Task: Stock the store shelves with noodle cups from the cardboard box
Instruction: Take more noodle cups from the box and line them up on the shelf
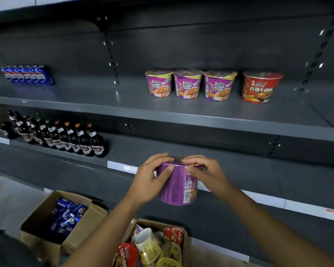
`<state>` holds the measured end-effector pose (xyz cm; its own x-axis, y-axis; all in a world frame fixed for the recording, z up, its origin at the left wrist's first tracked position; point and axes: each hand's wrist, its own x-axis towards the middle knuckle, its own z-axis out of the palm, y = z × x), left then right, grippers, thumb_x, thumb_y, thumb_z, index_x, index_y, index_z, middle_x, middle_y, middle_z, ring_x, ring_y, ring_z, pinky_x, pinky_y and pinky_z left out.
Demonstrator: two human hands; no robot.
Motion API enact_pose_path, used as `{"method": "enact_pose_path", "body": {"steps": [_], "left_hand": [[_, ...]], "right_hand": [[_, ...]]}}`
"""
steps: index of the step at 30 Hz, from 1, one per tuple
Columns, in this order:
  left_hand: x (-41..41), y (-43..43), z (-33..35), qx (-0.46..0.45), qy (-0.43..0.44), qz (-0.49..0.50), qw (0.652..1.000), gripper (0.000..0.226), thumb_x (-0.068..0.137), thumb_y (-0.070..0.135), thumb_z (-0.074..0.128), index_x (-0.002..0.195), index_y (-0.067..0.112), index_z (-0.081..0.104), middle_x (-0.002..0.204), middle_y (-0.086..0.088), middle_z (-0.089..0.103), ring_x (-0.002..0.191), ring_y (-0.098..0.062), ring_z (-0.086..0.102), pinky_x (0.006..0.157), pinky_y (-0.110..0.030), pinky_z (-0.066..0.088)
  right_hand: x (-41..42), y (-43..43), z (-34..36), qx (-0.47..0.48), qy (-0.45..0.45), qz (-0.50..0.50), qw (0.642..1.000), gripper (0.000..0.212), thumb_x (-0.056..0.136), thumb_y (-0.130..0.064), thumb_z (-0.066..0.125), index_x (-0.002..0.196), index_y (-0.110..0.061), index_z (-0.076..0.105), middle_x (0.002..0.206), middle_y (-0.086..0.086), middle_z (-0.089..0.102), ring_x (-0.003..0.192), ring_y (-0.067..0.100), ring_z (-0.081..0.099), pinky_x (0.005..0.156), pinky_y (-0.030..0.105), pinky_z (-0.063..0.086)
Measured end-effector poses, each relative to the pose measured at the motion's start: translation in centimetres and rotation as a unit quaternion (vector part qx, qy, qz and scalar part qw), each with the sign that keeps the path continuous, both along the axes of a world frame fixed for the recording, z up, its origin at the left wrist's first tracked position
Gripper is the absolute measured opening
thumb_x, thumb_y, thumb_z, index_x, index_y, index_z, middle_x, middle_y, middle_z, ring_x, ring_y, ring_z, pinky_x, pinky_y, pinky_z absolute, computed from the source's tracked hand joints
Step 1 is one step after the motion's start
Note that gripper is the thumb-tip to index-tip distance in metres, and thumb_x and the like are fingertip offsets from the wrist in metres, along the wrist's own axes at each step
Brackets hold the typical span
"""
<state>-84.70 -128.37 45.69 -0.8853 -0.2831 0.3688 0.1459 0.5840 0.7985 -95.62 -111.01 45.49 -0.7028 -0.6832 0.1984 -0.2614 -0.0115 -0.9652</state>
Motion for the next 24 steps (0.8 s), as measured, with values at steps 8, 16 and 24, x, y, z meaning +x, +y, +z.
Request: {"method": "enact_pose_path", "body": {"steps": [8,16,24], "left_hand": [[-4.9,3.1,3.8,-0.017,0.057,-0.004,0.998,0.026,0.081,0.049,0.056,0.103,0.038,0.066,0.115,0.019,0.061,0.114,0.000,0.055,0.099,-0.019,0.042],[-9.7,5.6,7.6,-0.040,0.095,0.000,0.995,0.022,0.081,0.048,0.058,0.100,0.041,0.065,0.112,0.025,0.060,0.111,0.000,0.056,0.095,-0.014,0.042],[-12.0,5.4,9.7,-0.058,0.110,0.014,0.992,0.026,0.076,0.053,0.060,0.099,0.040,0.064,0.111,0.025,0.059,0.109,0.002,0.056,0.091,-0.012,0.043]], "right_hand": [[-5.0,2.9,4.2,-0.014,0.059,0.000,0.998,0.023,0.083,-0.012,0.070,0.095,-0.032,0.071,0.112,0.001,0.063,0.101,0.006,0.063,0.081,0.020,0.052],[-9.9,5.1,8.2,-0.024,0.098,-0.002,0.995,0.022,0.084,-0.016,0.069,0.099,-0.033,0.068,0.112,-0.007,0.064,0.101,0.004,0.063,0.082,0.023,0.054],[-12.2,4.7,9.9,-0.034,0.101,0.001,0.994,0.023,0.083,-0.019,0.070,0.104,-0.030,0.068,0.113,-0.011,0.060,0.100,-0.001,0.062,0.079,0.023,0.055]]}}
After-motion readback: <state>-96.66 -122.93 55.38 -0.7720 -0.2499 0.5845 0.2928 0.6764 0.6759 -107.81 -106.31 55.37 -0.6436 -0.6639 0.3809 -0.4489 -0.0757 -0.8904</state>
